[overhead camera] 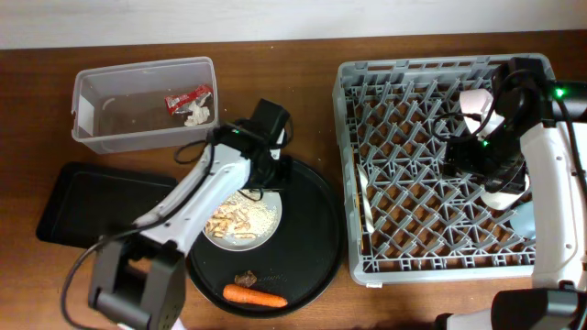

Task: Sort waste into correct bins and load items into the dishwasher rack
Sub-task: 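Grasp the rim of the white rice plate with the left gripper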

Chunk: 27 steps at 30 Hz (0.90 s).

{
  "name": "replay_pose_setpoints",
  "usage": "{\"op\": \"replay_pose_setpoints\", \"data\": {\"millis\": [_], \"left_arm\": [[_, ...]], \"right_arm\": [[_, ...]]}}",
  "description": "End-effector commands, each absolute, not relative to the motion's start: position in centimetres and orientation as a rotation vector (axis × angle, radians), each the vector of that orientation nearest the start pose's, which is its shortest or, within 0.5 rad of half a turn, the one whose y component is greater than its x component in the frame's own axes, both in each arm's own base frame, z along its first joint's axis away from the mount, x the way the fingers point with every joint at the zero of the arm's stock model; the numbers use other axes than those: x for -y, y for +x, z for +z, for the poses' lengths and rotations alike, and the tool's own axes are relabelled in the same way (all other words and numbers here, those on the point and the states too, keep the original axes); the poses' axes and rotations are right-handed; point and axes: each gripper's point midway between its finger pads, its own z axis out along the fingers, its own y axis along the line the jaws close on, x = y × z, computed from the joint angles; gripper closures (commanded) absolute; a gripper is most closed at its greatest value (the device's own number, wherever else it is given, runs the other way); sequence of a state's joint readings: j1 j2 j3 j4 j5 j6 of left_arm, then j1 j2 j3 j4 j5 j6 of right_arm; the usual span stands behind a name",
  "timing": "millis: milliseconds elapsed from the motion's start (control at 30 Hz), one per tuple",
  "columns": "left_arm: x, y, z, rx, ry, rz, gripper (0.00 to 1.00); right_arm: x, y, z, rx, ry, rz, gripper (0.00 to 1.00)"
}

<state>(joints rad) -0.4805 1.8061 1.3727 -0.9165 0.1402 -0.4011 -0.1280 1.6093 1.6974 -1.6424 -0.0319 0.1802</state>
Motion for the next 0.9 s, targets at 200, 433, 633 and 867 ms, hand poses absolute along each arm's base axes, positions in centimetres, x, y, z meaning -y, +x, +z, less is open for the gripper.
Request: {"op": "replay_pose_setpoints", "data": {"millis": [200, 433, 633, 867], "left_arm": [[19.5, 32.0, 2.1, -3.144, 0.088, -0.207, 0.66], [19.2, 31.4, -1.3, -3.223, 0.048, -0.157, 0.82], [18.6, 30.1, -1.4, -3.27, 0.053, -0.108, 0.99], [18.3, 28.2, -1.4, -3.292, 0.157, 0.069, 0.97]], "right_arm": [[2.9, 27.1, 21.1, -3.095, 0.485, 0.064, 0.2], [2.9, 27.1, 21.1, -3.094, 0.484, 0.064, 0.19], [2.9, 27.1, 21.1, -3.094, 0.485, 0.065, 0.19], [2.9, 27.1, 21.1, -3.094, 0.485, 0.065, 0.19]]}}
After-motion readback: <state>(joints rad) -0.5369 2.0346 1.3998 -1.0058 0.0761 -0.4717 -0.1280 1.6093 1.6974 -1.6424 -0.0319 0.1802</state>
